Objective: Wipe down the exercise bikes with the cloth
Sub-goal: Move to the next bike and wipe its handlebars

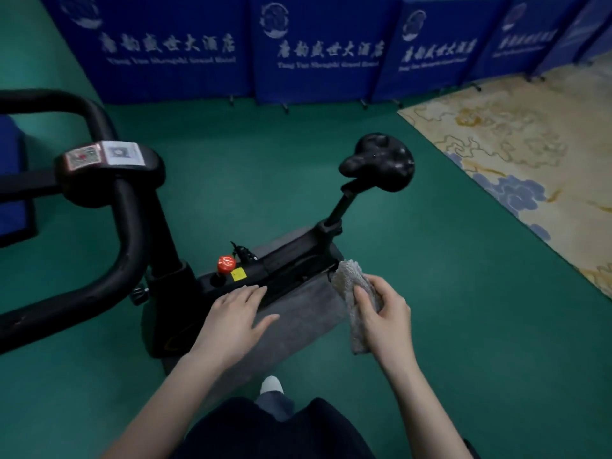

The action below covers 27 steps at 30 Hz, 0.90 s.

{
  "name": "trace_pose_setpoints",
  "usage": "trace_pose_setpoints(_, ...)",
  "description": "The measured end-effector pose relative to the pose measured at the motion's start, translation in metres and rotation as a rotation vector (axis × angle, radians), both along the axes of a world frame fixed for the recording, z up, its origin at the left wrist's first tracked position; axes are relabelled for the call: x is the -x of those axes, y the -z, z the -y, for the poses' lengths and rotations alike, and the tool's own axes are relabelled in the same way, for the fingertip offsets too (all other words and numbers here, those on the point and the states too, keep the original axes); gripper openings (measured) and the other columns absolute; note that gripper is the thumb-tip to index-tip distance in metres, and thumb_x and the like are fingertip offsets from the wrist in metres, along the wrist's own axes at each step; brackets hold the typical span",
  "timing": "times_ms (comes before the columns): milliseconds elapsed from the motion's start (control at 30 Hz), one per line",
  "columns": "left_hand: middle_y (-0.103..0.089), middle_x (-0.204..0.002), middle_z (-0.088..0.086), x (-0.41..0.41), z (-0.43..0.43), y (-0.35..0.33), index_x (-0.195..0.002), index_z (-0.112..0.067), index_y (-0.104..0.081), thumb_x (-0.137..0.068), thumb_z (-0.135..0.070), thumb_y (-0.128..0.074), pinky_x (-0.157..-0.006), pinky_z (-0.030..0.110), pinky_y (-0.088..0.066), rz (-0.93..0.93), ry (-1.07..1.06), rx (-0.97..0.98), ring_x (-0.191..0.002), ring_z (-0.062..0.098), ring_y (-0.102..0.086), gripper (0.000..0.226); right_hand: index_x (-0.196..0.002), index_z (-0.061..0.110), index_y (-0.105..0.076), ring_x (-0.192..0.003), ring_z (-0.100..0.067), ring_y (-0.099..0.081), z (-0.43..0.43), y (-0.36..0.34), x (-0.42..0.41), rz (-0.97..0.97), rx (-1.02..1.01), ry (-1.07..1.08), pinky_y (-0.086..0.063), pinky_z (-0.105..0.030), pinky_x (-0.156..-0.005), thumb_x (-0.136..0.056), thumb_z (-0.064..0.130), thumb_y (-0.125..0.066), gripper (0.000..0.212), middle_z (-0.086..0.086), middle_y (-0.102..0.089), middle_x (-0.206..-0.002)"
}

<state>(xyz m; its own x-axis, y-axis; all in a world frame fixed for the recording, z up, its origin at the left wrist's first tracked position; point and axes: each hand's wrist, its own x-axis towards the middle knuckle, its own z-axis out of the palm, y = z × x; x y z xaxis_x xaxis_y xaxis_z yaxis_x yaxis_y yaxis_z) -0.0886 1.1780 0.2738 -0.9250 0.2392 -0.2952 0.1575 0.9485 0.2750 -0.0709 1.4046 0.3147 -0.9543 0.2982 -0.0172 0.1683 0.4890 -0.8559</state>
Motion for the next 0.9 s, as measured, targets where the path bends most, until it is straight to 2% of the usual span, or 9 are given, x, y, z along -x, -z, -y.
trace_pose_setpoints(200, -0.023, -0.156, -0.007, 0.003, 0.018, 0.002, -0.15, -0.025, -0.019, -0.094, -0.061, -0.029, -0.117, 0.031, -0.013, 0.029, -0.16, -0.021, -0.144, 0.011, -0.017, 0.068, -0.102, 0.016, -0.069, -0.09, -0.002, -0.062, 0.029, -0.008, 0.046, -0.013, -0.003, -0.183, -0.038, -0.001, -0.073, -0.09, 0.011, -0.06, 0.016, 0.007, -0.07, -0.095)
trace_pose_setpoints(367, -0.022, -0.156, -0.008, 0.001, 0.032, 0.003, -0.15, -0.026, -0.018, -0.094, -0.061, -0.029, -0.117, 0.03, -0.013, 0.026, -0.311, -0.044, -0.144, 0.01, -0.015, 0.067, -0.097, 0.023, -0.067, -0.089, -0.003, -0.063, 0.054, -0.013, 0.08, -0.019, 0.026, -0.349, -0.041, -0.004, -0.074, -0.089, 0.009, -0.06, 0.017, 0.008, -0.07, -0.094)
trace_pose_setpoints(533, -0.022, -0.156, -0.007, -0.002, 0.042, 0.001, -0.15, -0.025, -0.02, -0.095, -0.059, -0.031, -0.118, 0.031, -0.013, 0.022, -0.517, -0.067, -0.144, 0.011, -0.016, 0.066, -0.097, 0.017, -0.069, -0.085, -0.001, -0.062, 0.081, -0.012, 0.118, -0.007, 0.069, -0.543, -0.042, -0.005, -0.072, -0.09, 0.007, -0.06, 0.015, 0.005, -0.07, -0.093)
trace_pose_setpoints(800, -0.021, -0.156, -0.006, 0.002, 0.038, -0.007, -0.151, -0.023, -0.018, -0.093, -0.06, -0.028, -0.117, 0.03, -0.018, 0.023, -0.898, -0.073, -0.142, 0.013, -0.021, 0.069, -0.096, 0.019, -0.069, -0.086, -0.006, -0.065, 0.111, -0.028, 0.182, -0.028, 0.144, -0.915, -0.049, -0.017, -0.075, -0.089, 0.01, -0.061, 0.014, 0.01, -0.07, -0.09)
trace_pose_setpoints(900, -0.025, -0.155, -0.005, 0.002, 0.033, -0.006, -0.15, -0.025, -0.02, -0.089, -0.069, -0.019, -0.114, 0.031, -0.023, 0.026, -1.052, -0.064, -0.14, 0.015, -0.027, 0.076, -0.098, 0.019, -0.069, -0.087, -0.007, -0.065, 0.115, -0.035, 0.207, -0.015, 0.17, -1.027, -0.052, -0.028, -0.079, -0.089, 0.011, -0.061, 0.014, 0.009, -0.071, -0.092)
